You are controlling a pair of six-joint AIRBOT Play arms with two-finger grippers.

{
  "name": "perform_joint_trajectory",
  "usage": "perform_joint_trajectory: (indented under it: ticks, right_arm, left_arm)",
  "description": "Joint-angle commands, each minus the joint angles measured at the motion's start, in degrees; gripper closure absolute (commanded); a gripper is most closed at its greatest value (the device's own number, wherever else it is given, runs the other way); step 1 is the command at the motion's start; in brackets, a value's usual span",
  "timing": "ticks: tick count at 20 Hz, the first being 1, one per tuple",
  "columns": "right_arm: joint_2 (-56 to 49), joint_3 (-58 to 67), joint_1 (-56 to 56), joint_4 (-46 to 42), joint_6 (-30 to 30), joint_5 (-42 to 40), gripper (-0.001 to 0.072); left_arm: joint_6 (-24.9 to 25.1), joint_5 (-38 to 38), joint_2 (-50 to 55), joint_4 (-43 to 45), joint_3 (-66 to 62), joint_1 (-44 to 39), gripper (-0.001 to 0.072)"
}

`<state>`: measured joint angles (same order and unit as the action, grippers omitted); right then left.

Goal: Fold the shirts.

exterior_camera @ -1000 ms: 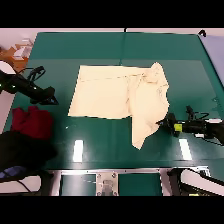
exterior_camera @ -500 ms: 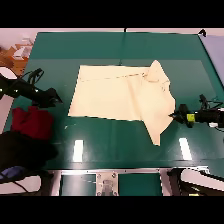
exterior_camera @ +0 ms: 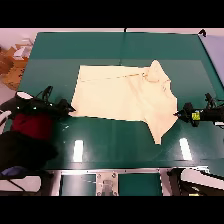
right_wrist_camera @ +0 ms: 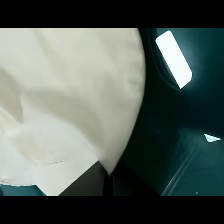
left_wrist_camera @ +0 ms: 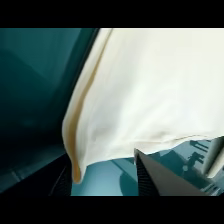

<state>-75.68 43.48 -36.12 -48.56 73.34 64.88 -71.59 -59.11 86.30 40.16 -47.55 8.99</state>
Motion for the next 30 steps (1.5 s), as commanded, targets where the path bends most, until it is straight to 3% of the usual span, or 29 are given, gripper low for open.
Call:
perform_joint_trajectory:
  ticks: [1, 4, 5, 7, 10, 15, 20, 23, 26, 30]
  right_arm:
    - [0.0, 0.1, 0.0, 0.1, -0.1, -0.1, 0.0699]
    - [0.0, 0.1, 0.0, 0.1, -0.1, -0.1, 0.0699]
    - [0.0, 0.2, 0.0, 0.1, 0.0, -0.1, 0.0699]
    - [0.0, 0.4, 0.0, 1.3, 0.0, 0.3, 0.0699]
    - [1.3, 4.9, 0.0, 6.1, -0.5, 8.0, 0.0699]
    - [14.5, 20.9, -2.9, 14.4, 2.3, 12.5, 0.0700]
    - [28.5, 39.6, -12.5, 30.4, 4.3, 2.6, 0.0699]
    - [34.0, 50.3, -14.7, 31.1, 5.8, -4.8, 0.0699]
    - [35.4, 56.9, -14.7, 29.5, 5.9, -8.5, 0.0699]
    - [34.6, 55.4, -14.7, 25.8, 6.2, -7.4, 0.0699]
  left_arm:
    - [5.5, 7.2, 3.3, -6.8, 1.7, -2.4, 0.0227]
    - [9.2, 6.0, 3.3, -9.9, 1.0, -2.7, 0.0637]
    - [9.2, 4.6, 3.3, -8.9, 0.0, -2.6, 0.0681]
    - [9.1, 1.0, 3.0, -7.0, -3.1, -2.6, 0.0682]
    - [8.3, -5.5, -0.7, -6.3, -11.2, -2.6, 0.0682]
    - [4.1, -8.7, -16.4, -6.3, -34.5, -2.6, 0.0682]
    - [3.9, -2.2, -28.2, -6.3, -61.7, -2.6, 0.0681]
    - [3.7, 0.5, -31.7, -3.0, -73.1, -2.6, 0.0681]
    - [0.0, -0.5, -34.7, 5.5, -74.2, -2.6, 0.0680]
    - [-4.7, -2.2, -34.5, 15.1, -67.2, -2.6, 0.0680]
